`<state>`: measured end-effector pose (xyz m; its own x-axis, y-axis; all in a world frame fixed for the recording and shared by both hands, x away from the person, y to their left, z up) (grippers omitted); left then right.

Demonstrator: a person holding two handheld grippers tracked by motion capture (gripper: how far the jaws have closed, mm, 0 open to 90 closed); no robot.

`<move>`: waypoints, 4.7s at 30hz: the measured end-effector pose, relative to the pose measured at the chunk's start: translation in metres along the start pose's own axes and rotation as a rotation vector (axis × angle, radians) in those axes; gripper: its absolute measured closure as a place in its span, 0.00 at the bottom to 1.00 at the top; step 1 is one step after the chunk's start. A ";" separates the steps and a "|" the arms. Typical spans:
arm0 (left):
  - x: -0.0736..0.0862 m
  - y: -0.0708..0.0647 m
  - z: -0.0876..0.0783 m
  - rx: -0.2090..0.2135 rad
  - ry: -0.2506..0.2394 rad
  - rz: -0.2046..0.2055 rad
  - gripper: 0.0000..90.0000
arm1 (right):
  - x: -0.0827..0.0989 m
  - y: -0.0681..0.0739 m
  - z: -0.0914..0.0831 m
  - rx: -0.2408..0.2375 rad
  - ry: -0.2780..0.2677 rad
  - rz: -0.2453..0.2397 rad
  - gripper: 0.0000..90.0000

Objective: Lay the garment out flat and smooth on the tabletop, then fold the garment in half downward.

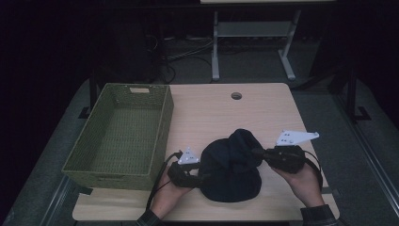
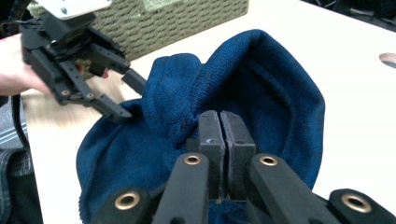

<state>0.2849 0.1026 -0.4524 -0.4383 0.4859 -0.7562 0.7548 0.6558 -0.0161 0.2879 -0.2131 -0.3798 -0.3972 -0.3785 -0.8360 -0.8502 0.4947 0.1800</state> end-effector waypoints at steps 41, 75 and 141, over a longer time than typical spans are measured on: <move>0.012 -0.023 0.015 0.255 0.189 0.081 1.00 | -0.072 -0.088 0.064 0.148 0.027 0.014 0.99; -0.014 0.004 -0.005 0.179 0.035 0.004 0.98 | -0.067 -0.126 0.075 0.204 0.043 0.093 0.97; -0.067 0.060 0.026 -0.037 0.012 -0.054 0.51 | -0.004 -0.119 0.102 0.141 0.165 0.163 0.67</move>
<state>0.3721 0.0948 -0.4200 -0.4837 0.4557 -0.7472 0.7112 0.7023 -0.0320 0.4259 -0.1902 -0.4508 -0.5854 -0.4020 -0.7040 -0.7186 0.6593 0.2212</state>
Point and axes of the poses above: each handheld gripper's, and its own axes: z roughly forward along the jaws, x roughly out of its underside, y roughly to its left, the point moved 1 cm from there along z, roughly forward along the jaws, and after that the axes turned 9 degrees about -x, right-handed, at the moved point
